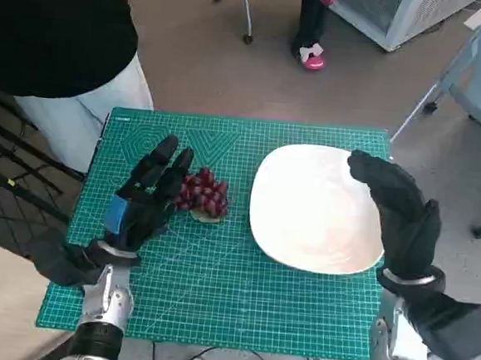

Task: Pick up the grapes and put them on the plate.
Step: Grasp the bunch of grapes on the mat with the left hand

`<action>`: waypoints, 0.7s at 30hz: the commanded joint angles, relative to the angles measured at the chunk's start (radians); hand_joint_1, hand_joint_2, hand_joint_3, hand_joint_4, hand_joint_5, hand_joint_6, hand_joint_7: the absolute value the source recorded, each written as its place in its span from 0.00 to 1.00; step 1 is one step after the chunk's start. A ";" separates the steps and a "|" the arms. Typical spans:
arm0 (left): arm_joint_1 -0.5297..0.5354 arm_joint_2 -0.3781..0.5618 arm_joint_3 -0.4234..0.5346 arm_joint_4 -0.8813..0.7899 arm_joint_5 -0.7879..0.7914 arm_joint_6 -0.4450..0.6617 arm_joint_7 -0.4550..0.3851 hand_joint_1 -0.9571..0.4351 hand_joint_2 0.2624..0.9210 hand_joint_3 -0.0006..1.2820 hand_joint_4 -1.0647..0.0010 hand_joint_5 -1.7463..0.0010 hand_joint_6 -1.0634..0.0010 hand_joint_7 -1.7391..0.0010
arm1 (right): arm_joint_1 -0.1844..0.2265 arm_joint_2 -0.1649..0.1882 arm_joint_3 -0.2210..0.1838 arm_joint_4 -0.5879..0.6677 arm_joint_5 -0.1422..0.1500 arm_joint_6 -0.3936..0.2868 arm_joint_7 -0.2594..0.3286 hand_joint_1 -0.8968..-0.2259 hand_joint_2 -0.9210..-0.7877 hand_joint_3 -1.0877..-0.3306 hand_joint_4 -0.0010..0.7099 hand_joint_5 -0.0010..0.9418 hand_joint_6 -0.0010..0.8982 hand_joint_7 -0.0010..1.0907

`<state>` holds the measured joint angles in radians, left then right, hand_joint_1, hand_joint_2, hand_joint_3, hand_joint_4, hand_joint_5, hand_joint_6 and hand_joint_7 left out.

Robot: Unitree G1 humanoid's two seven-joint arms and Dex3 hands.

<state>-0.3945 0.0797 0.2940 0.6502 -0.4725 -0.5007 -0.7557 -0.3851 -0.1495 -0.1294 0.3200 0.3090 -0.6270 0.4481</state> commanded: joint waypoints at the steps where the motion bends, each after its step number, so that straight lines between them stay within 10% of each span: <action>1: 0.010 0.013 -0.003 -0.018 0.001 0.007 -0.003 0.26 1.00 0.23 0.79 1.00 0.67 1.00 | 0.007 0.006 0.002 -0.001 -0.007 0.018 -0.008 0.40 0.00 0.30 0.57 0.00 0.06 0.32; 21: 0.009 0.019 -0.005 -0.018 0.005 0.006 -0.006 0.26 1.00 0.23 0.79 1.00 0.67 1.00 | 0.014 0.010 0.008 -0.026 -0.011 0.037 -0.025 0.38 0.00 0.31 0.57 0.00 0.05 0.33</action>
<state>-0.3945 0.0849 0.2931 0.6476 -0.4724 -0.4956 -0.7560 -0.3847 -0.1437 -0.1220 0.2939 0.3086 -0.6077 0.4309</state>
